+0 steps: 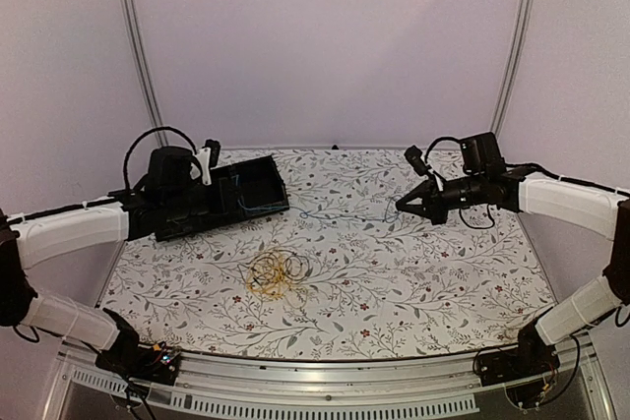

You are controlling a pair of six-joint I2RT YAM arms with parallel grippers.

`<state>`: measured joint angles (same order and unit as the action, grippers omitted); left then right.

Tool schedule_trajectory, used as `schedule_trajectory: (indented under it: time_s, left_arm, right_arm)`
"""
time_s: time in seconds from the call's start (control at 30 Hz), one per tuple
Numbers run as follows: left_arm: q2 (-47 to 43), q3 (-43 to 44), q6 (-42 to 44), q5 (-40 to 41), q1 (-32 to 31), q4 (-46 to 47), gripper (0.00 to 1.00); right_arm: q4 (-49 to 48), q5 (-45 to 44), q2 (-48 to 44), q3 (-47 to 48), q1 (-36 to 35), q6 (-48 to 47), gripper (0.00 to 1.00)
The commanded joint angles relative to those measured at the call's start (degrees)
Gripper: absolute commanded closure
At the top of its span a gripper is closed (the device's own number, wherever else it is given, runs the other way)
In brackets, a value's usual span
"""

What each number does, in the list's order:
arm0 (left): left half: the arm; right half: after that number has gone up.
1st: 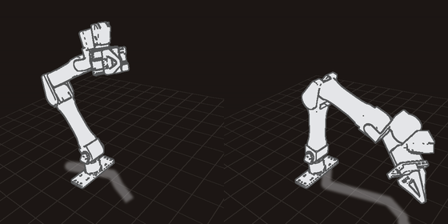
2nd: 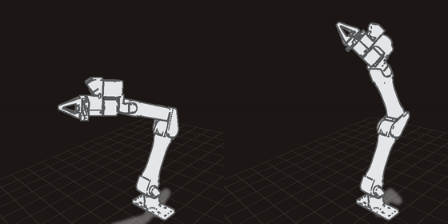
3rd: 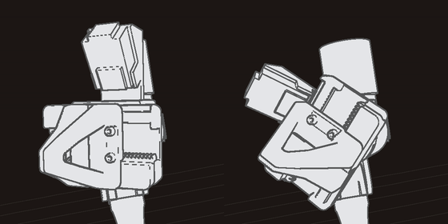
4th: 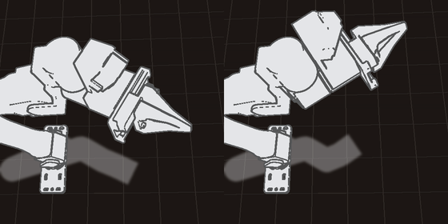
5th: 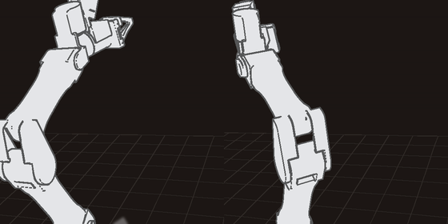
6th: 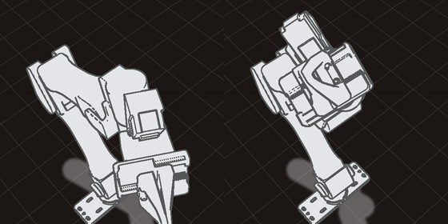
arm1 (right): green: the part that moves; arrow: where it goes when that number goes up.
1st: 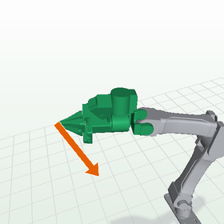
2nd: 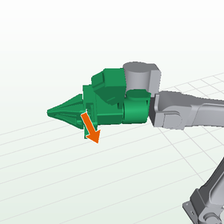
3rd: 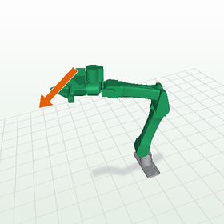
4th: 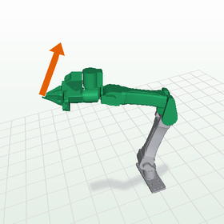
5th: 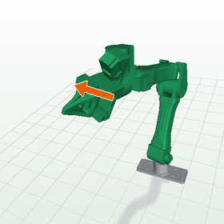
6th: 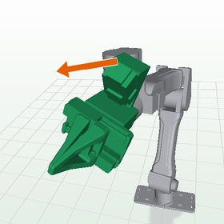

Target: Untangle the cables

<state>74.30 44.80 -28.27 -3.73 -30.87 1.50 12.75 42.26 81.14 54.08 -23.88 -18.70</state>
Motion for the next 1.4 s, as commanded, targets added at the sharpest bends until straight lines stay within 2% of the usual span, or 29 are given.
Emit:
schedule_trajectory:
  time_s: [0.0, 0.07, 0.2, 0.33, 0.6, 0.77, 0.9, 0.97, 1.1, 1.17, 1.2, 1.3, 1.37]
  left_arm:
    - [-9.7, -3.8, 2.5, 10.0, 4.4, -7.3, 1.00]
    - [-13.1, -3.9, 3.4, 14.7, 6.0, -11.2, 1.00]
    - [-18.6, -3.7, 4.6, 18.4, 10.6, -17.4, 1.00]
    - [-22.2, -3.6, 5.6, 18.3, 14.6, -19.8, 1.00]
    - [-22.8, -2.9, 6.9, 18.4, 16.6, -22.1, 1.00]
    - [-22.3, -4.4, 6.9, 9.2, 16.5, -17.8, 1.00]
    - [-20.0, -4.3, 9.6, -5.5, 16.3, -12.2, 1.00]
    - [-18.1, -3.2, 10.2, -10.8, 15.2, -10.0, 0.99]
    - [-14.3, 1.5, 12.6, -12.4, 8.6, -7.6, 0.76]
    - [-12.5, 3.3, 13.6, -12.8, 4.8, -5.2, 0.70]
    - [-11.3, 3.9, 13.4, -13.3, 3.2, -3.3, 0.69]
    - [-7.6, 4.6, 11.2, -14.4, -0.5, 4.1, 0.78]
    - [-4.9, 4.7, 10.2, -15.9, -2.7, 8.3, 0.75]
  right_arm:
    - [-1.9, -7.0, 1.5, -0.3, 2.0, 1.8, 1.00]
    - [-2.0, -9.4, 2.3, -0.1, 2.4, 2.1, 1.00]
    - [-2.2, -13.5, 3.5, 0.2, 2.9, 2.9, 1.00]
    - [-2.2, -16.1, 4.5, 0.5, 3.2, 3.3, 1.00]
    - [-2.2, -16.7, 5.2, 0.6, 3.3, 3.7, 1.00]
    - [-0.9, -10.4, 5.4, 1.4, 2.9, 2.4, 1.00]
    - [1.4, -7.0, 5.4, 4.5, 1.1, 1.3, 1.00]
    - [2.8, -4.5, 5.2, 7.1, 0.5, 1.1, 1.00]
    - [6.6, -1.0, 5.3, 14.9, 0.0, 1.7, 1.00]
    - [8.3, -1.2, 5.6, 18.6, -0.5, 1.4, 1.00]
    - [9.0, -1.5, 6.1, 20.1, -0.8, 1.2, 1.00]
    - [12.0, -2.0, 7.8, 23.9, -2.2, -0.5, 1.00]
    - [13.0, -2.4, 9.6, 25.2, -3.3, -1.3, 1.00]
